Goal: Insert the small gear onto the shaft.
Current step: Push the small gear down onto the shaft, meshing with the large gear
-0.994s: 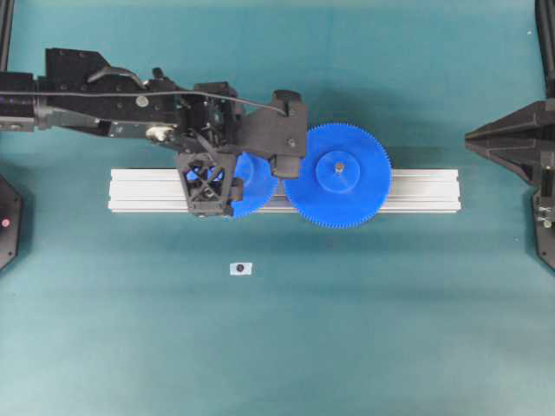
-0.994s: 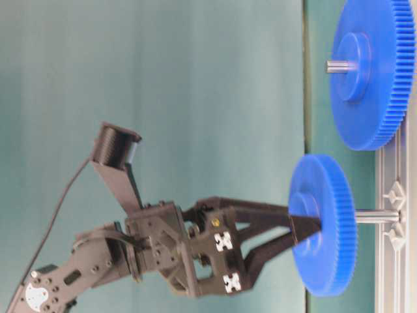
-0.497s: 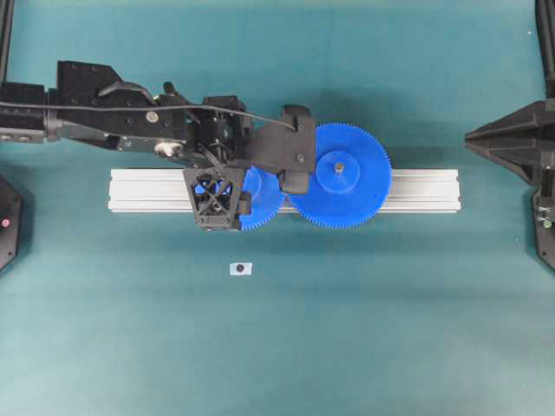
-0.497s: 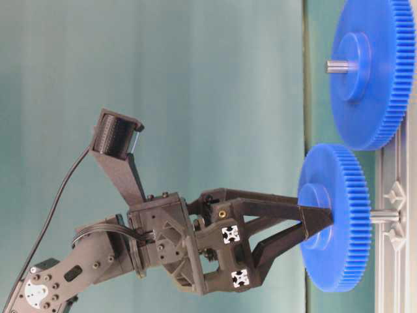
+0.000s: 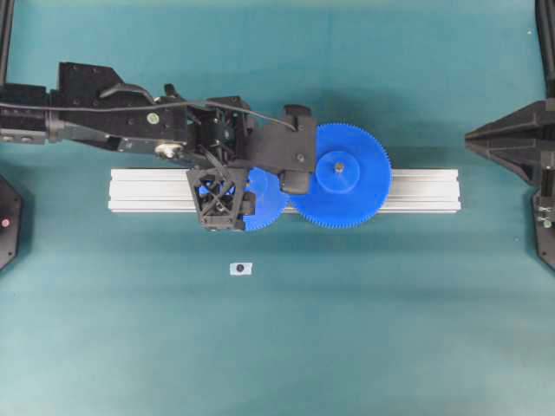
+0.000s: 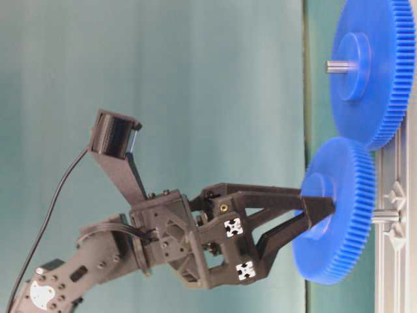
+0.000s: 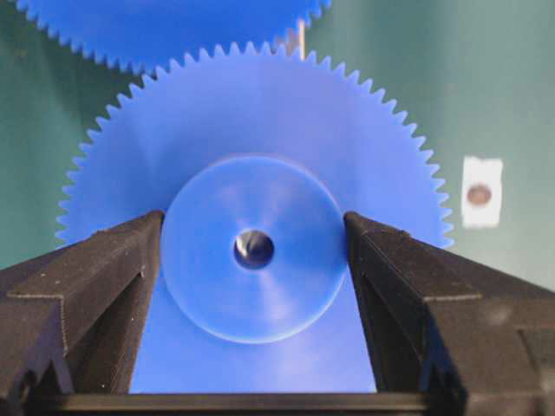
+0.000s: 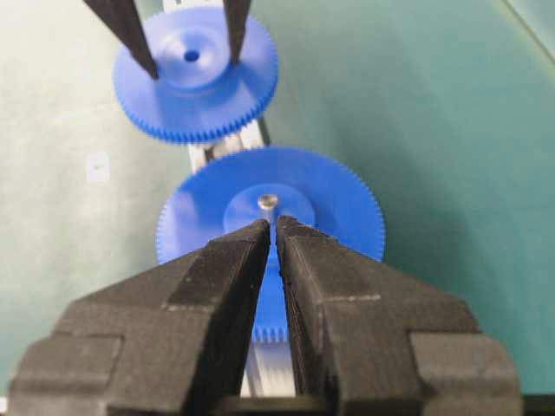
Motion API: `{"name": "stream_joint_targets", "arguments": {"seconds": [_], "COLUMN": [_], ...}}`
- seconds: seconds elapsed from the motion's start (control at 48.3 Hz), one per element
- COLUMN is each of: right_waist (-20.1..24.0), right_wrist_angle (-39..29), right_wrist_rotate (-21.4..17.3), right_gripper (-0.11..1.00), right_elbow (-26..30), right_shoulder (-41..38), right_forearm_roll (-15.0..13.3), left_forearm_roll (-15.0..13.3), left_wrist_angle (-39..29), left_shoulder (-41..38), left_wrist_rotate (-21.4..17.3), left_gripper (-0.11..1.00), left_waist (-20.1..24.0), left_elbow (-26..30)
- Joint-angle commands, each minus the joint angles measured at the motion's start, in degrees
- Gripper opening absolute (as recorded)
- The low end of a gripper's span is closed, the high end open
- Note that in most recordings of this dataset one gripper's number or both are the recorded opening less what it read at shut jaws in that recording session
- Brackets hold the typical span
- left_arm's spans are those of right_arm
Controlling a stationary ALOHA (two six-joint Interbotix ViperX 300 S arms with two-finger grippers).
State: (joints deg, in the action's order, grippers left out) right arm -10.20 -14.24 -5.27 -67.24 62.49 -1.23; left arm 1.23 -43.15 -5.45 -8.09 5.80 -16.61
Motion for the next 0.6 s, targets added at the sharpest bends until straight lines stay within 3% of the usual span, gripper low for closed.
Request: {"name": "stream_joint_targets", "arguments": {"seconds": [0.0, 0.58], "right_waist": [-0.2, -0.2], "right_wrist_angle": [0.5, 0.5], "right_wrist_rotate": [-0.5, -0.5], "right_gripper": [0.27, 0.27], "right_elbow": [0.6, 0.7], "right_shoulder": [-0.4, -0.3], "right_forearm_roll": [0.1, 0.1], "left_forearm_roll": [0.0, 0.0], "left_wrist_angle": [0.1, -0.4], "left_shoulder": [1.1, 5.0], "left_wrist_rotate": [-0.1, 0.2], "left_gripper": [0.73, 0.73], "left_waist": [0.9, 1.3], "left_elbow": [-0.2, -2.4]}}
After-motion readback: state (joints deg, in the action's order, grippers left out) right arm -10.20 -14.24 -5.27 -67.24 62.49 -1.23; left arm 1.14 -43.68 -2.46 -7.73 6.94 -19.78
